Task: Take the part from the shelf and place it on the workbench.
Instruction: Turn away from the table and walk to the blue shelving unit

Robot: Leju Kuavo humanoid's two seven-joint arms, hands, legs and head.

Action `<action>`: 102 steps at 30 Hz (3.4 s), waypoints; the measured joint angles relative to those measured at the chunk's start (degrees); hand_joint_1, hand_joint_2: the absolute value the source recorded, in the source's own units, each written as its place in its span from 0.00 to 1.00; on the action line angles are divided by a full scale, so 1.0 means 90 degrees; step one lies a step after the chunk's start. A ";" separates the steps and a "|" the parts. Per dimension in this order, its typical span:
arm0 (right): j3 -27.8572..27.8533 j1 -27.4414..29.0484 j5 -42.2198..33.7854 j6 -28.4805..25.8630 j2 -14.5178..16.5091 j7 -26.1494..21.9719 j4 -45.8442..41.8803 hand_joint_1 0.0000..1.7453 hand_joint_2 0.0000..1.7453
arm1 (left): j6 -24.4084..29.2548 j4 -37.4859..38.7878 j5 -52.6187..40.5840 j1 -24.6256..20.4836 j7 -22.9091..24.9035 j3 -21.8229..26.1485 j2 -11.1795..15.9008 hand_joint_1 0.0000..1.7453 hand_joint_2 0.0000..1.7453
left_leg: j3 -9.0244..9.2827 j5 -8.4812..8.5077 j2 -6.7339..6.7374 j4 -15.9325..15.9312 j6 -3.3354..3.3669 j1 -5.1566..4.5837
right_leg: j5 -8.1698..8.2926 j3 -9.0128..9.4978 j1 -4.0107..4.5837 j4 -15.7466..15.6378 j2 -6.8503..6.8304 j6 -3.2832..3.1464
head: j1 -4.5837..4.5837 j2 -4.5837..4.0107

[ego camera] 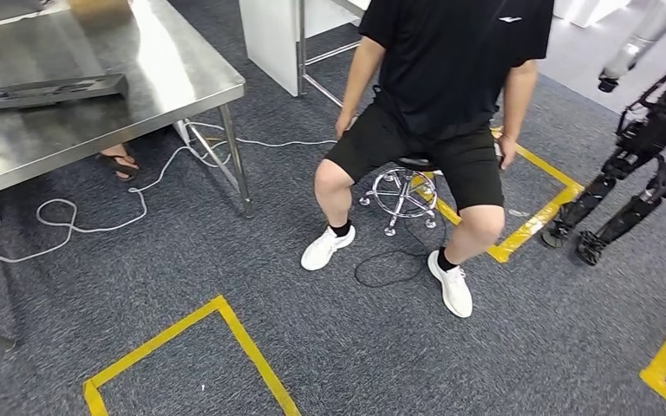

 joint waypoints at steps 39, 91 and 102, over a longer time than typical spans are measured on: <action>-0.0354 -0.0061 0.0296 0.0058 -0.0036 -0.0251 -0.0007 0.00 0.00 | 0.0160 0.0010 -0.0039 -0.0108 -0.0182 0.0285 0.0026 0.00 0.00 | -0.0002 -0.0482 -0.0081 0.0471 -0.0343 0.0086 | 0.0527 0.0370 -0.0027 -0.0982 -0.0081 -0.0347 | -0.0052 0.0000; -0.0373 -0.0006 0.0568 0.0001 -0.0005 -0.0365 -0.0007 0.00 0.00 | 0.0692 0.0010 -0.0322 -0.0088 -0.0075 0.0410 -0.0017 0.00 0.00 | 0.0011 0.0027 -0.0017 0.0006 -0.0035 0.0051 | 0.0053 -0.0456 -0.0056 0.0403 0.0048 -0.0100 | -0.0030 0.0000; -0.0378 -0.0062 0.0648 -0.0011 -0.0031 -0.0344 -0.0007 0.00 0.00 | 0.0814 0.0005 -0.0339 -0.0117 -0.0132 0.0458 -0.0022 0.00 0.00 | -0.0303 -0.0899 -0.0374 0.1243 -0.0397 0.0133 | 0.0530 0.0255 0.0002 -0.0849 0.0125 -0.0477 | -0.0114 0.0000</action>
